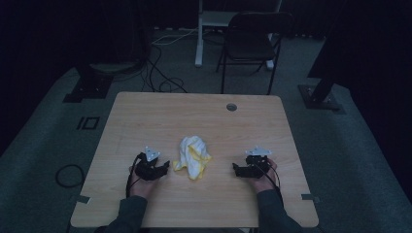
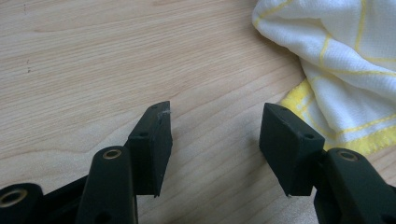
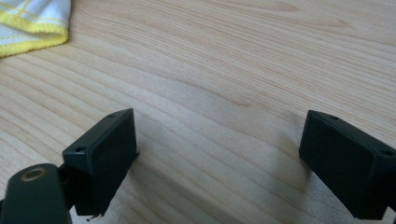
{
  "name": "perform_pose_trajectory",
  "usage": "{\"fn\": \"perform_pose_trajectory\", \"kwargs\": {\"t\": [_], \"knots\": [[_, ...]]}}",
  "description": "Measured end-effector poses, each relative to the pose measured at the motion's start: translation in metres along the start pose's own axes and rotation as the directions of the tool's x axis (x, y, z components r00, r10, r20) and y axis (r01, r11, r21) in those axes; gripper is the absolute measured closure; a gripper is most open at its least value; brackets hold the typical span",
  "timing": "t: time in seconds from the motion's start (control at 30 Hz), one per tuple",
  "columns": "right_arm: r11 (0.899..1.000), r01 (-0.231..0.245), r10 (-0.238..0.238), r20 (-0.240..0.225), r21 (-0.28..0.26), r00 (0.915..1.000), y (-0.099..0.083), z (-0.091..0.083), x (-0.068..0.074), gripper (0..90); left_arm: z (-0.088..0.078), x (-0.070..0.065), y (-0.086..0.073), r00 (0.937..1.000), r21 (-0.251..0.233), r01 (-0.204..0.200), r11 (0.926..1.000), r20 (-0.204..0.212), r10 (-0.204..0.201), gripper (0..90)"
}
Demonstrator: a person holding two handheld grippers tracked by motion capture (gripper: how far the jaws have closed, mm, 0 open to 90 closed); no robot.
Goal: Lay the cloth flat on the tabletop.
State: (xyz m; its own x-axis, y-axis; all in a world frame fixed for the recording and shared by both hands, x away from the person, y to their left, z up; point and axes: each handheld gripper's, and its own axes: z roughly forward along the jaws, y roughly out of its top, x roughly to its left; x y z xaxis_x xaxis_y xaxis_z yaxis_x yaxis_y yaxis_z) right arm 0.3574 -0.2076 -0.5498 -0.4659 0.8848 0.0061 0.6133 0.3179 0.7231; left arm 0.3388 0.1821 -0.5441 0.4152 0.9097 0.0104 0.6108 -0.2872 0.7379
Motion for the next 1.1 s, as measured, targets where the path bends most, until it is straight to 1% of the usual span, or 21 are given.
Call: {"fn": "perform_pose_trajectory", "kwargs": {"t": [0.1,0.17,0.37,0.53,0.63,0.8,0.83,0.87,0.9,0.93,1.0,1.1], "knots": [[1.000,0.001,-0.001,-0.001,0.000,1.0000,0.000,0.000,0.000,11.4,0.000,-0.001,0.000,1.0000,0.000,0.003,1.0000,-0.004,-0.003,44.4],[1.000,0.007,-0.007,-0.006,-0.002,1.0000,0.000,0.000,0.000,13.3,-0.001,-0.001,0.000,1.0000,0.001,0.003,1.0000,-0.004,-0.003,44.3],[1.000,0.003,-0.003,-0.002,-0.005,1.0000,0.000,-0.001,0.001,14.1,-0.001,-0.001,-0.001,1.0000,0.000,0.003,1.0000,-0.005,-0.003,44.4],[1.000,-0.004,0.004,0.004,-0.007,1.0000,0.000,-0.001,0.002,15.2,-0.001,-0.003,-0.001,1.0000,-0.003,-0.003,1.0000,0.003,0.003,49.2],[1.000,-0.001,0.001,0.001,-0.011,1.0000,0.000,-0.001,0.002,17.4,-0.001,-0.003,-0.001,1.0000,-0.004,-0.004,1.0000,0.007,0.004,49.4],[1.000,-0.002,0.002,0.002,-0.009,1.0000,0.000,-0.001,0.003,17.3,-0.002,-0.004,-0.001,1.0000,-0.001,-0.006,1.0000,0.007,0.006,49.5],[1.000,-0.002,0.002,0.003,-0.008,1.0000,0.001,-0.001,0.003,17.4,-0.002,-0.004,-0.001,1.0000,0.000,-0.006,1.0000,0.008,0.006,50.7],[1.000,-0.003,0.003,0.003,-0.005,1.0000,0.001,-0.001,0.003,18.3,-0.002,-0.004,-0.001,0.9999,0.001,-0.007,1.0000,0.009,0.007,51.9],[1.000,-0.002,0.002,0.002,-0.006,1.0000,0.001,-0.001,0.004,21.1,-0.003,-0.004,-0.001,0.9999,0.002,-0.006,1.0000,0.010,0.006,52.4],[1.000,0.001,-0.001,0.000,-0.007,1.0000,0.001,-0.002,0.005,26.0,-0.003,-0.005,-0.001,0.9999,0.004,-0.007,1.0000,0.011,0.007,53.4],[1.000,0.012,-0.012,-0.004,-0.009,0.9999,0.001,-0.004,0.007,30.1,-0.003,-0.005,-0.001,0.9999,0.008,-0.009,0.9999,0.010,0.009,54.3],[1.000,0.026,-0.026,-0.005,-0.010,0.9996,0.002,-0.005,0.012,33.6,-0.004,-0.005,-0.001,0.9999,0.012,-0.007,0.9999,0.011,0.006,55.6]]}}
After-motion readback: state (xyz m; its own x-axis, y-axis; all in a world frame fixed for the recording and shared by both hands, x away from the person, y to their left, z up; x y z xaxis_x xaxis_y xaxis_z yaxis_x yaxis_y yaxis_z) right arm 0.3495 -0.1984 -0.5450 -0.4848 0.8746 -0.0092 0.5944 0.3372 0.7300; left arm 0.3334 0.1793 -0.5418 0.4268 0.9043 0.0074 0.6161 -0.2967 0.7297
